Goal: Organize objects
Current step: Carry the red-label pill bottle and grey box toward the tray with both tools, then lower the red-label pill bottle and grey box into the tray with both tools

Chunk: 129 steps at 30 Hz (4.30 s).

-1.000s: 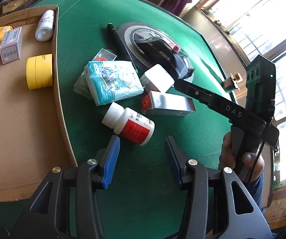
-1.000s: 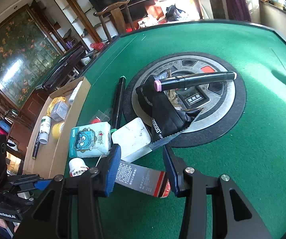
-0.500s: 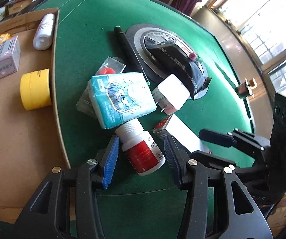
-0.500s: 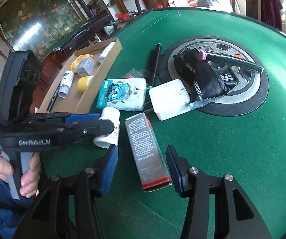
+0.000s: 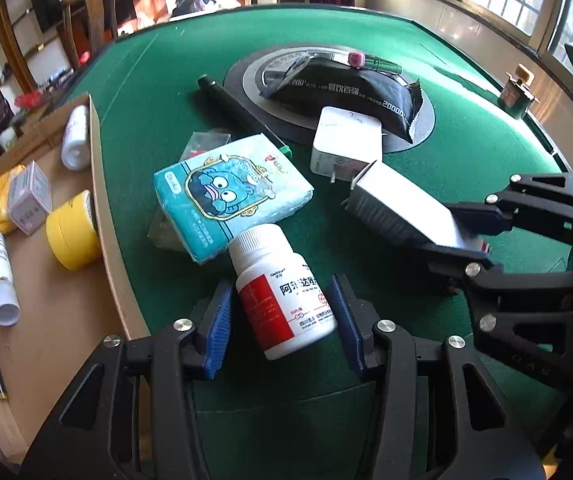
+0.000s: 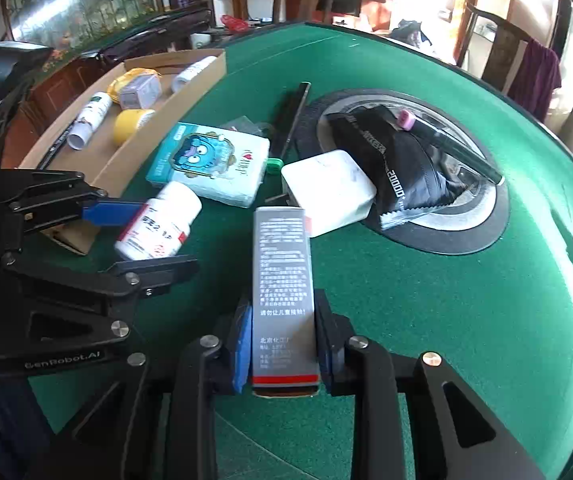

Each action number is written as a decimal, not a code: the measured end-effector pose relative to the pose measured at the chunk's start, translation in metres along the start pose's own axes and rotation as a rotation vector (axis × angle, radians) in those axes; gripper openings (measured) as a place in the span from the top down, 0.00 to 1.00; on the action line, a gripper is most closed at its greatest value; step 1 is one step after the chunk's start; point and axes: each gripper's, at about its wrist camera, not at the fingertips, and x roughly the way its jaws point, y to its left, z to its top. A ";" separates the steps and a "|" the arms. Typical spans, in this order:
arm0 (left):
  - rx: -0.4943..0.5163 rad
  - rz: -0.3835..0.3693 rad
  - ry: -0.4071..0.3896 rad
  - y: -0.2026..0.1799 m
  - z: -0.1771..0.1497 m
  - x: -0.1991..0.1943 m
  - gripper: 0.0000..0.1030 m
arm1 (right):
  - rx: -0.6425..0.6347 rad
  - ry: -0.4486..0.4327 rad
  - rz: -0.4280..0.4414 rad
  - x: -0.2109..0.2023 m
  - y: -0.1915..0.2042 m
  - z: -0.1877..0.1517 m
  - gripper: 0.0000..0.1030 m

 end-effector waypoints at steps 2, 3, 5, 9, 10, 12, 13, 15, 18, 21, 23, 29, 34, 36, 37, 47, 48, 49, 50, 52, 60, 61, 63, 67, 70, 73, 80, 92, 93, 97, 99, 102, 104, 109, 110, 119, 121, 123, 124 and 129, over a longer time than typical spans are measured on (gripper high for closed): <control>0.001 -0.001 -0.025 0.002 -0.003 -0.001 0.57 | 0.026 -0.012 0.009 -0.004 -0.006 0.000 0.75; 0.000 -0.006 -0.039 0.003 -0.004 -0.002 0.57 | 0.044 -0.015 0.007 -0.007 -0.009 0.000 0.75; -0.005 -0.022 -0.069 0.005 -0.007 -0.006 0.57 | 0.070 -0.033 0.008 -0.014 -0.013 0.001 0.75; -0.007 -0.063 -0.144 0.006 -0.007 -0.019 0.67 | 0.099 -0.053 0.018 -0.017 -0.013 0.002 0.75; -0.009 -0.064 -0.160 0.007 -0.007 -0.021 0.67 | 0.106 -0.057 0.024 -0.018 -0.014 0.003 0.75; -0.004 -0.051 -0.154 0.008 -0.005 -0.020 0.67 | 0.110 -0.054 0.024 -0.017 -0.013 0.004 0.75; -0.006 -0.045 -0.136 0.008 -0.005 -0.017 0.67 | 0.107 -0.049 0.022 -0.018 -0.015 0.004 0.75; -0.022 -0.070 -0.097 0.010 -0.002 -0.009 0.67 | 0.112 -0.040 0.026 -0.014 -0.015 0.004 0.74; -0.029 -0.079 -0.093 0.008 0.001 -0.007 0.67 | 0.112 -0.030 0.029 -0.011 -0.015 0.004 0.74; -0.010 -0.049 -0.076 0.003 0.002 -0.003 0.67 | 0.118 -0.024 0.033 -0.010 -0.016 0.004 0.74; 0.009 -0.031 -0.052 -0.001 0.003 0.003 0.67 | 0.123 -0.011 0.041 -0.007 -0.016 0.003 0.74; 0.023 -0.016 -0.084 -0.004 0.000 0.004 0.67 | 0.125 0.015 0.029 0.002 -0.015 0.001 0.74; 0.010 -0.045 -0.133 -0.002 0.000 -0.006 0.67 | 0.130 0.010 0.013 0.003 -0.014 0.000 0.75; 0.005 -0.048 -0.164 -0.001 0.000 -0.013 0.67 | 0.136 -0.013 0.014 -0.003 -0.016 0.001 0.75; -0.004 -0.049 -0.177 0.001 0.000 -0.016 0.67 | 0.144 -0.035 0.011 -0.009 -0.017 0.003 0.75; -0.078 -0.014 -0.272 0.022 0.000 -0.036 0.67 | 0.227 -0.162 0.059 -0.033 -0.015 0.009 0.75; -0.077 -0.009 -0.281 0.023 0.000 -0.038 0.67 | 0.232 -0.166 0.061 -0.033 -0.013 0.009 0.75; -0.076 0.001 -0.291 0.023 0.000 -0.041 0.67 | 0.237 -0.168 0.064 -0.033 -0.011 0.010 0.75; -0.078 0.010 -0.299 0.024 0.000 -0.042 0.67 | 0.241 -0.166 0.072 -0.032 -0.009 0.010 0.75; -0.080 0.020 -0.310 0.027 -0.001 -0.045 0.67 | 0.245 -0.165 0.077 -0.032 -0.006 0.012 0.75; -0.134 0.052 -0.350 0.051 -0.006 -0.057 0.67 | 0.256 -0.161 0.110 -0.026 0.019 0.019 0.75; -0.143 0.052 -0.350 0.056 -0.007 -0.058 0.67 | 0.248 -0.162 0.117 -0.026 0.024 0.021 0.75; -0.161 0.055 -0.350 0.064 -0.008 -0.059 0.67 | 0.237 -0.165 0.125 -0.025 0.035 0.026 0.75; -0.196 0.067 -0.360 0.080 -0.013 -0.063 0.67 | 0.217 -0.163 0.146 -0.020 0.056 0.037 0.75; -0.229 0.075 -0.362 0.097 -0.016 -0.066 0.67 | 0.204 -0.163 0.159 -0.017 0.071 0.045 0.75; -0.263 0.085 -0.367 0.112 -0.019 -0.069 0.67 | 0.189 -0.163 0.172 -0.014 0.085 0.054 0.75; -0.340 0.112 -0.361 0.148 -0.028 -0.072 0.67 | 0.159 -0.145 0.203 -0.005 0.113 0.067 0.75; -0.495 0.160 -0.337 0.214 -0.051 -0.078 0.67 | 0.100 -0.108 0.250 0.015 0.166 0.081 0.75; -0.504 0.164 -0.330 0.218 -0.052 -0.077 0.67 | 0.097 -0.103 0.249 0.018 0.168 0.081 0.75; -0.527 0.166 -0.304 0.226 -0.055 -0.073 0.67 | 0.083 -0.083 0.247 0.027 0.178 0.080 0.75; -0.535 0.173 -0.289 0.228 -0.056 -0.070 0.67 | 0.079 -0.079 0.242 0.030 0.180 0.080 0.75; -0.546 0.182 -0.275 0.231 -0.058 -0.068 0.67 | 0.076 -0.067 0.231 0.037 0.182 0.083 0.75; -0.551 0.188 -0.260 0.232 -0.058 -0.065 0.67 | 0.071 -0.059 0.223 0.043 0.184 0.085 0.75; -0.537 0.181 -0.237 0.230 -0.057 -0.060 0.67 | 0.074 -0.049 0.196 0.054 0.185 0.093 0.75; -0.534 0.183 -0.230 0.230 -0.056 -0.059 0.67 | 0.075 -0.047 0.192 0.056 0.185 0.094 0.75; -0.516 0.180 -0.210 0.228 -0.055 -0.056 0.67 | 0.080 -0.033 0.189 0.066 0.183 0.102 0.75; -0.510 0.179 -0.208 0.227 -0.054 -0.056 0.67 | 0.076 -0.035 0.182 0.066 0.184 0.104 0.75; -0.504 0.181 -0.208 0.225 -0.054 -0.055 0.67 | 0.072 -0.036 0.178 0.067 0.184 0.105 0.75; -0.503 0.183 -0.206 0.225 -0.054 -0.055 0.67 | 0.071 -0.036 0.177 0.067 0.184 0.106 0.75; -0.501 0.187 -0.199 0.225 -0.053 -0.053 0.67 | 0.067 -0.040 0.170 0.068 0.185 0.107 0.75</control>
